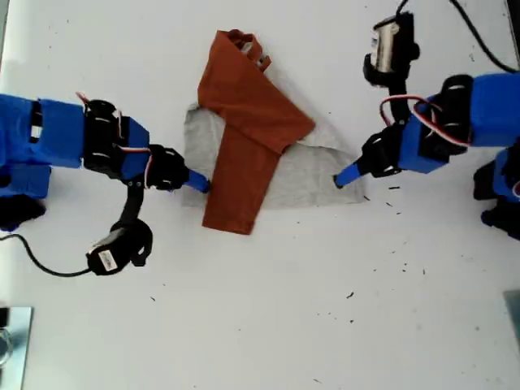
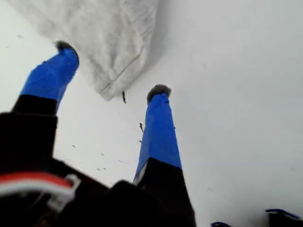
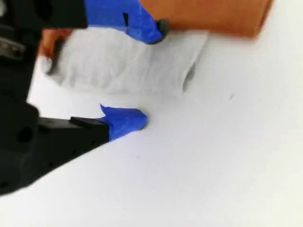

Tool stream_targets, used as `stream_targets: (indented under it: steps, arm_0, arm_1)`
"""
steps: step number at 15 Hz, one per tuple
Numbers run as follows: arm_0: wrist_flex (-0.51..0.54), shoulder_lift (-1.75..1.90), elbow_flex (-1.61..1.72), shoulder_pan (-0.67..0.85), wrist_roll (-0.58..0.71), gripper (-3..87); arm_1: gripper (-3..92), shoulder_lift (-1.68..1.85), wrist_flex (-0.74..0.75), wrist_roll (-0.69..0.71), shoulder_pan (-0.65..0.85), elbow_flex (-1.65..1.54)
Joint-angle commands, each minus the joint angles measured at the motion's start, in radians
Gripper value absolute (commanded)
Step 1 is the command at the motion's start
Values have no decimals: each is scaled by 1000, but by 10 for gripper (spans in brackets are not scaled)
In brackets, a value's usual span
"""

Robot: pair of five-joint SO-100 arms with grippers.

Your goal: Fold t shirt

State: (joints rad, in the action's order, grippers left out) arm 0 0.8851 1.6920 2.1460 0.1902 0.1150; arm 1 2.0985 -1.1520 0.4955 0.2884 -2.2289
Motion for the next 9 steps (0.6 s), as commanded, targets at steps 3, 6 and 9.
stream_targets:
  steps: [3, 6, 9]
  arm_0:
    - [-103, -100, -44, -41, -23, 10]
    - [-84, -138, -98, -57, -18, -3]
    - [-12, -135, -187, -127, -8, -3]
  arm_1:
    - [211, -216, 183, -91, -74, -9]
    - [35, -264, 201, -115, -95, 9]
    - [34, -127, 155, -97, -172, 31]
